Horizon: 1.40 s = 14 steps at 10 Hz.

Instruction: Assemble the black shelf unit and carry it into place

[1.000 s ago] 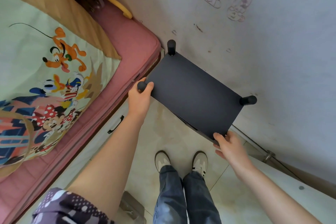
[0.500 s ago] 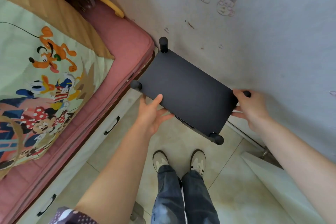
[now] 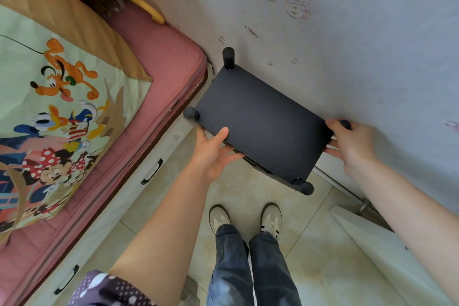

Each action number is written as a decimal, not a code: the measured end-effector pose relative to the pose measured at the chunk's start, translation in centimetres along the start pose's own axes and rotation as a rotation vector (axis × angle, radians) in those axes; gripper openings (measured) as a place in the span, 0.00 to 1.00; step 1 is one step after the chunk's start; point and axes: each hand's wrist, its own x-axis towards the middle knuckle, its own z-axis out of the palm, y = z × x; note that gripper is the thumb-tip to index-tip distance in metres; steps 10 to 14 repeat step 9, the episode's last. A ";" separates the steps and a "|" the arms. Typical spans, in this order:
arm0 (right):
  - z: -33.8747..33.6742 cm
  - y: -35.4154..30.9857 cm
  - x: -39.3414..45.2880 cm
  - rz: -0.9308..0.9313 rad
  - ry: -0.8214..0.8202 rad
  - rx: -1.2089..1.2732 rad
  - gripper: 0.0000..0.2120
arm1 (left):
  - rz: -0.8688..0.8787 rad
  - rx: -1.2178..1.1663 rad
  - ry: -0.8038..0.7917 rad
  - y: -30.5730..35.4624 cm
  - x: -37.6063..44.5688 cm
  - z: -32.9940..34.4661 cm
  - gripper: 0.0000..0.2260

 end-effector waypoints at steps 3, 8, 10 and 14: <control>-0.8 0.0 -0.1 0.086 -0.107 0.084 0.08 | 0.030 0.052 0.001 -0.8 -0.4 -0.4 0.19; -0.5 5.8 -5.2 0.063 -0.084 0.031 0.07 | 0.080 0.161 0.067 -3.3 -3.0 -3.3 0.07; -0.3 7.6 -7.1 0.066 -0.110 0.007 0.09 | 0.093 0.231 0.075 -4.2 -4.7 -5.3 0.08; -0.3 7.6 -7.1 0.066 -0.110 0.007 0.09 | 0.093 0.231 0.075 -4.2 -4.7 -5.3 0.08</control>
